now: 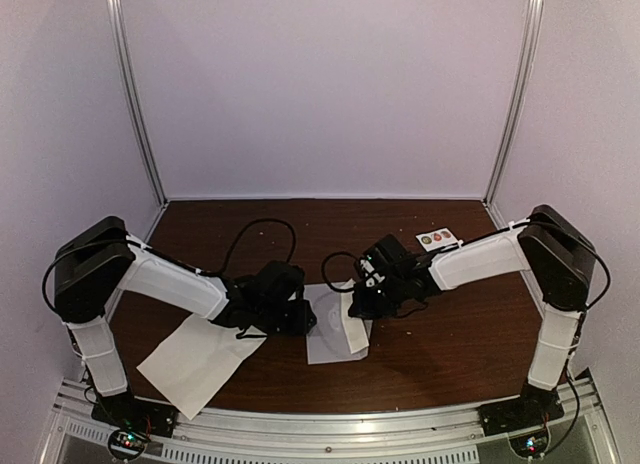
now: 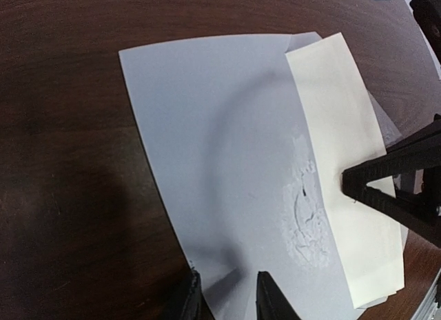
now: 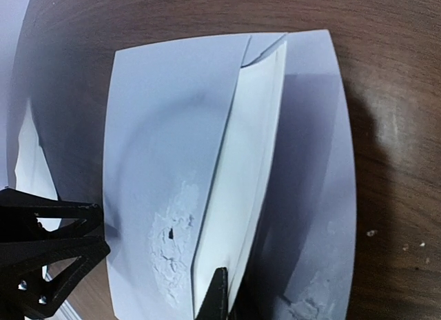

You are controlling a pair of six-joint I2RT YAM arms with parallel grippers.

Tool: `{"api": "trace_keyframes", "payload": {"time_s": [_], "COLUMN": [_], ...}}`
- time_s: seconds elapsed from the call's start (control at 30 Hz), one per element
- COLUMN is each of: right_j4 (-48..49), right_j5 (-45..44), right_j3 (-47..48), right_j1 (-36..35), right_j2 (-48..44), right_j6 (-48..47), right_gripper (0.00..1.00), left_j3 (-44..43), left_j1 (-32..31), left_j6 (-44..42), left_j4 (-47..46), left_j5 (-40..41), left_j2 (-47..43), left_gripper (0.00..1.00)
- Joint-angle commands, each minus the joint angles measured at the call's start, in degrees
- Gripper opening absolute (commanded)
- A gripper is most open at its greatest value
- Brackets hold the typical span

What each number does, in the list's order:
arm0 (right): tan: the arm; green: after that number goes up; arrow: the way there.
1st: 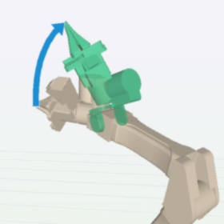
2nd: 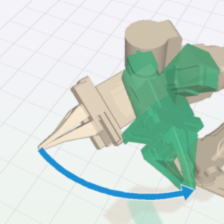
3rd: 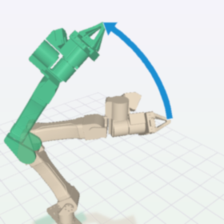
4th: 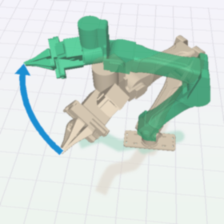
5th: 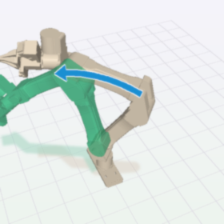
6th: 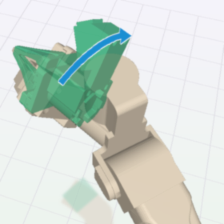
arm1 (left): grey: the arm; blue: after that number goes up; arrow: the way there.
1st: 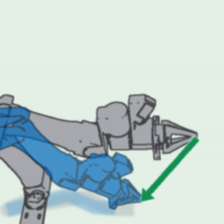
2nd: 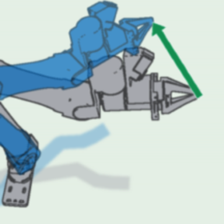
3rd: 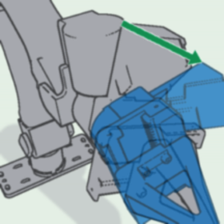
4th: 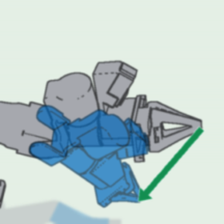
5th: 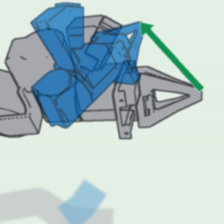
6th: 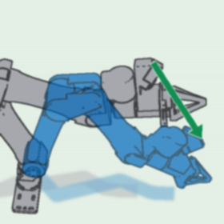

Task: Place the letter into the envelope and seal it

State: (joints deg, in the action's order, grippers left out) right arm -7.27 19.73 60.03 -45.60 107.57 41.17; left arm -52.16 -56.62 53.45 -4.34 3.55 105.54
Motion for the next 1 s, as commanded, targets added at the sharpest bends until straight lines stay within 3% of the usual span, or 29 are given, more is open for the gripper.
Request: {"api": "trace_keyframes", "payload": {"time_s": [0.0, 0.33, 0.53, 0.67, 0.97], "right_j4": [3.2, 0.1, -6.3, -10.5, -11.8], "right_j5": [1.9, 0.1, -4.3, -7.3, -8.7], "right_j3": [1.9, 3.4, 4.5, 5.3, 3.9], "right_j1": [-1.3, -1.9, -1.9, -1.8, -1.7], "right_j2": [1.3, 1.2, -2.7, -4.9, -6.8], "right_j6": [1.8, 1.3, -2.5, -5.4, -6.4], "right_gripper": [0.0, 0.01, 0.22, 0.31, 0.34], "left_j3": [-0.4, -0.4, 0.3, 0.6, 0.4], "left_j1": [0.2, 0.2, 0.2, 0.2, 0.2], "left_j6": [-0.7, -0.8, -0.7, -0.8, -0.7], "left_j4": [0.3, 0.9, 2.2, 2.8, 2.9], "left_j5": [-2.9, -2.0, -0.1, 0.4, 0.6], "left_j2": [2.1, 1.1, -1.0, -2.0, -2.7], "left_gripper": [0.28, 0.28, 0.28, 0.28, 0.28]}}
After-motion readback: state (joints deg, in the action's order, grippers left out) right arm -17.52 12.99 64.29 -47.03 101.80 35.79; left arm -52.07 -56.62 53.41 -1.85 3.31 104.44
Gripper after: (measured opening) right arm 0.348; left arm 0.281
